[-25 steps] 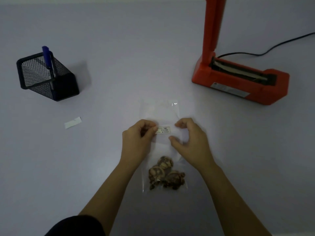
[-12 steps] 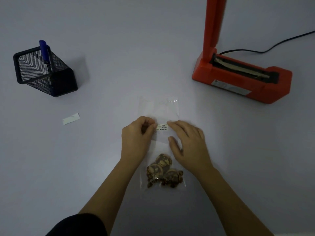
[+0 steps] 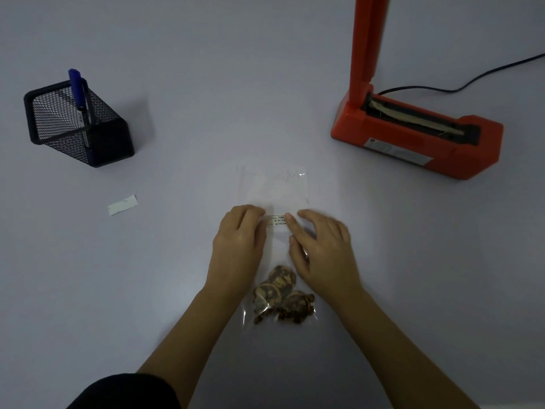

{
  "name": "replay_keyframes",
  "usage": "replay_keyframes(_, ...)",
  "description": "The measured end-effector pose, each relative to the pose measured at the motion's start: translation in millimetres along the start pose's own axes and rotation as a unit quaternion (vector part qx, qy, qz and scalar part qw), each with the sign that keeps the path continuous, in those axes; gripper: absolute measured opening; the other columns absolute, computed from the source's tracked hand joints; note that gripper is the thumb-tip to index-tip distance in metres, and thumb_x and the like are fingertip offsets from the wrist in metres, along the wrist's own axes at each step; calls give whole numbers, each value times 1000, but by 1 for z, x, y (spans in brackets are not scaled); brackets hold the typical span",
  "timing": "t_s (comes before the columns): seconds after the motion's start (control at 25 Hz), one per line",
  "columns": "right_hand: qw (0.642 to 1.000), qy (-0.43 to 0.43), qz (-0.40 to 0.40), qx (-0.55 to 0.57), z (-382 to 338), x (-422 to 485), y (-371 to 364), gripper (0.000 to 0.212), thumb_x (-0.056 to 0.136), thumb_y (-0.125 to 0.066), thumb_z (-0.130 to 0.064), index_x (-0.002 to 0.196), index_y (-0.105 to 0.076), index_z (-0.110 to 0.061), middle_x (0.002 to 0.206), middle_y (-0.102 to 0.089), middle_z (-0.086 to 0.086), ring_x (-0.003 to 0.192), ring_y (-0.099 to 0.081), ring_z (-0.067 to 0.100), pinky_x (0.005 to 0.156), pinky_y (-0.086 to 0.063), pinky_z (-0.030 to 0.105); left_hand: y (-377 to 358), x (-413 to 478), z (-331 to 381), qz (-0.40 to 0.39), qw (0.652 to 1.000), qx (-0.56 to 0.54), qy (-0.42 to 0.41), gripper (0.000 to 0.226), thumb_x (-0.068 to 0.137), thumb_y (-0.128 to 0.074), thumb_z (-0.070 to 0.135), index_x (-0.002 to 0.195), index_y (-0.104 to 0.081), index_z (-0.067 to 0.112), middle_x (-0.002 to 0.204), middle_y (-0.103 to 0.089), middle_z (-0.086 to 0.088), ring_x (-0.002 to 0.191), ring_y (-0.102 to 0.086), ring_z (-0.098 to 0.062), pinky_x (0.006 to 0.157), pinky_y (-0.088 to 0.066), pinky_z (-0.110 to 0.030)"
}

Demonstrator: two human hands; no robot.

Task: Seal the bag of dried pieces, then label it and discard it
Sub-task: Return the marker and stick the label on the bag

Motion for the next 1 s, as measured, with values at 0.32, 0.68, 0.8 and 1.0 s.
replay_keyframes(0.32,1000,0,9,-7,0,0,0,35,86,-55,-23,121,-60,-17,115,-63,8,108,-49,19,92,-38,39,-11,-18,-2,-127,988,88,-21,49,93,-33,44,120,-61,14,127,-51,-21,93,-53,-33,71,-51,-37)
replay_keyframes(0.68,999,-5,-34,-33,-1,2,0,43,87,-48,-25,130,-51,-25,118,-60,8,111,-51,22,92,-34,39,-13,-17,-13,-105,990,83,-38,47,91,-44,38,127,-54,10,128,-48,-21,90,-52,-29,77,-47,-36)
replay_keyframes(0.8,999,-4,-33,-34,0,1,-1,44,87,-49,-25,131,-50,-22,117,-60,8,111,-49,21,92,-36,39,-15,-19,-13,-108,989,92,-42,49,91,-43,39,128,-53,7,127,-50,-22,92,-53,-31,77,-47,-35)
replay_keyframes(1.0,999,-6,-25,-26,-1,1,-2,42,88,-48,-24,128,-53,-15,117,-61,9,111,-48,19,92,-41,42,-13,-15,-17,-105,994,21,-11,56,86,-47,44,128,-53,7,129,-48,-19,92,-52,-25,81,-42,-28)
Point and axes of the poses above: each hand's wrist, its own x-axis towards the middle knuckle, its own y-axis out of the back of the hand, z = x × y, the point moved 3 cm from there along x, towards the middle knuckle
